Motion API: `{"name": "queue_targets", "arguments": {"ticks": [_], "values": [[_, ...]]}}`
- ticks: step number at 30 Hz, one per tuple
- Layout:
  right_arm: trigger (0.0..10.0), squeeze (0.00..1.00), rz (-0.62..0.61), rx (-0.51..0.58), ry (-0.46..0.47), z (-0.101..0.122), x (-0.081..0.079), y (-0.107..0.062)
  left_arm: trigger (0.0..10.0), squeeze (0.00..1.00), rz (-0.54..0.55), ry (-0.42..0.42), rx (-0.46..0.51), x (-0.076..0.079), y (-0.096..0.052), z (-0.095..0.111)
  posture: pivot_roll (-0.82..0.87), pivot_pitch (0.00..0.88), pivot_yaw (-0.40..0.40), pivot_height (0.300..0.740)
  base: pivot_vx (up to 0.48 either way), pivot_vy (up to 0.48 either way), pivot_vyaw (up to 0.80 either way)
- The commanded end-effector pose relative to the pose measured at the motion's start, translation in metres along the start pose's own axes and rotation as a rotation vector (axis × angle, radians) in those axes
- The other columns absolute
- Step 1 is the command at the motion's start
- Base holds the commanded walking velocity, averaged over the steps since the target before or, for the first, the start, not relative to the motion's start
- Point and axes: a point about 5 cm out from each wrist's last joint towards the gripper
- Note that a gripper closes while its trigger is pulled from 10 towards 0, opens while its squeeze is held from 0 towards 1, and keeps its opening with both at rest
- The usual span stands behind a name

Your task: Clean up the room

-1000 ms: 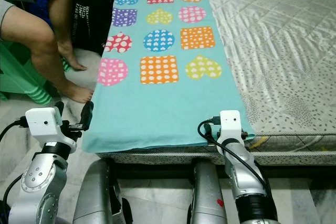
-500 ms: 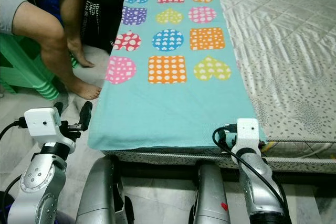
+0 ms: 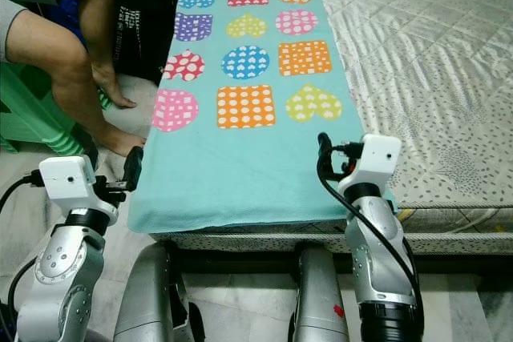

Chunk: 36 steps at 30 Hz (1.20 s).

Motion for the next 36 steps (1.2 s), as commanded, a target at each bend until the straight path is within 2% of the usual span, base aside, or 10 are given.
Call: {"name": "queue_targets", "arguments": {"ticks": [1, 6, 11, 22, 36], "values": [[10.0, 0.00, 0.004, 0.059, 0.003, 0.011, -0.003, 0.002, 10.0, 0.00, 0.009, 0.008, 0.000, -0.005, 0.001, -0.001, -0.04, 0.116, 0.093, 0.526, 0.000, 0.000, 0.00], [10.0, 0.00, 0.011, 0.093, -0.001, 0.020, -0.005, 0.013, 10.0, 0.00, -0.002, 0.004, 0.014, -0.003, 0.010, -0.001, -0.05, 0.084, 0.093, 0.570, 0.000, 0.000, 0.00], [10.0, 0.00, 0.007, 0.094, -0.002, 0.020, -0.004, 0.015, 10.0, 0.00, -0.002, 0.003, 0.017, -0.003, 0.011, -0.002, -0.05, 0.075, 0.092, 0.585, 0.000, 0.000, 0.00], [10.0, 0.00, 0.002, 0.110, -0.030, 0.017, -0.009, 0.018, 10.0, 0.00, -0.012, 0.006, 0.029, -0.004, 0.017, -0.004, -0.06, 0.032, 0.099, 0.660, 0.000, 0.000, 0.00], [10.0, 0.00, -0.023, 0.103, -0.028, 0.010, -0.008, 0.018, 10.0, 0.00, -0.022, 0.018, 0.036, -0.004, 0.021, -0.007, -0.06, 0.000, 0.114, 0.725, 0.000, 0.000, 0.00]]}}
Point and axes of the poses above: a point about 5 cm out from each wrist's last joint towards the gripper, its own y axis pointing out of the wrist towards the gripper, its own z axis along the axis of the wrist's last joint, x = y × z, and after that the axes turned 8 degrees about -y, right-handed
